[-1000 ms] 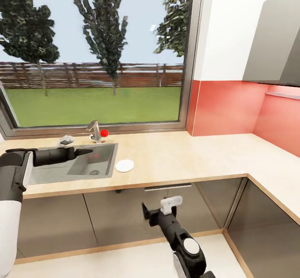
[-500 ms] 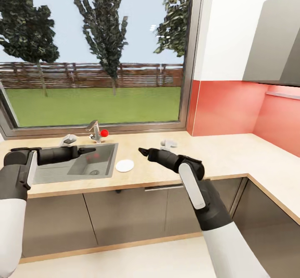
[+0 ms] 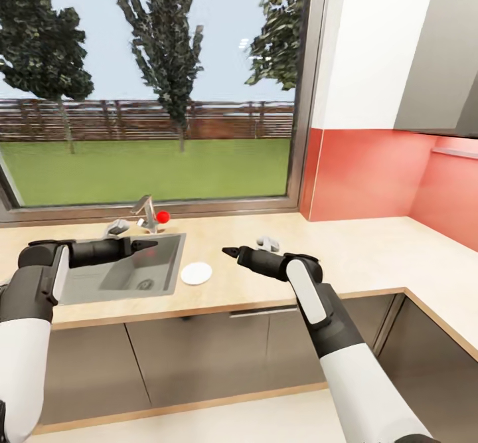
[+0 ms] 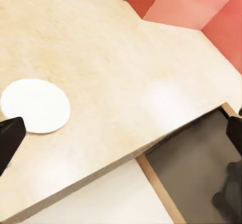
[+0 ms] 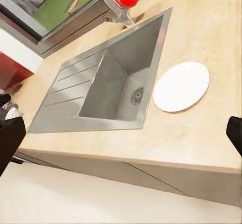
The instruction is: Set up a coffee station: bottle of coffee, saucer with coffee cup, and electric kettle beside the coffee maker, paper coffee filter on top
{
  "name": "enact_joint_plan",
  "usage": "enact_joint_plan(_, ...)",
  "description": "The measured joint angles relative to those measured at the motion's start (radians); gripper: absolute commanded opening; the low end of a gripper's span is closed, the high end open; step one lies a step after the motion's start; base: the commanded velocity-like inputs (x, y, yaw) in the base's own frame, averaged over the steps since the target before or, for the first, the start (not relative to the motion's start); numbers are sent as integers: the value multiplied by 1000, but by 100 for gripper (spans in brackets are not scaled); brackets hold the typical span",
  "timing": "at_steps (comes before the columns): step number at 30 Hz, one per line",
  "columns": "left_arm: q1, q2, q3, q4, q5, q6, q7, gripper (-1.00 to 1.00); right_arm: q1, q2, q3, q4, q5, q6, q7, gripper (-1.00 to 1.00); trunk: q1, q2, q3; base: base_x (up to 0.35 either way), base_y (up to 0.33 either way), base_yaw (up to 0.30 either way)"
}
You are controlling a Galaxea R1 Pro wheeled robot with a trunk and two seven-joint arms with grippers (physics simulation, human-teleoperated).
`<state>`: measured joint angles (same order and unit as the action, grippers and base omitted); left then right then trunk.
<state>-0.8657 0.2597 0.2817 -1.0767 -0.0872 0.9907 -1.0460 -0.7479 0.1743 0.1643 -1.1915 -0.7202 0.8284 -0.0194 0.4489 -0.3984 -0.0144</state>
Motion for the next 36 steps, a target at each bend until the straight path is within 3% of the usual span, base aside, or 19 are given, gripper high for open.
enact_joint_plan(5,1,-1,0,10,3,1,4,100,0,0,2,26,2,3,1,100,0,0,0,335,0,0)
enact_joint_plan(20,2,2,7,166,8,5,-2,100,0,0,4,92,-2,28,3,100,0,0,0,330,0,0)
enact_joint_plan(28,3,12,9,247,32,22,-8,100,0,0,7,126,-5,30,3,100,1,0,0,114,0,0)
enact_joint_plan(30,3,16,9,331,35,23,-10,100,0,0,5,161,-5,29,3,100,1,0,0,6,0,0)
enact_joint_plan(36,4,17,8,438,37,23,-11,100,0,0,6,211,-7,28,5,100,1,0,0,1,0,0)
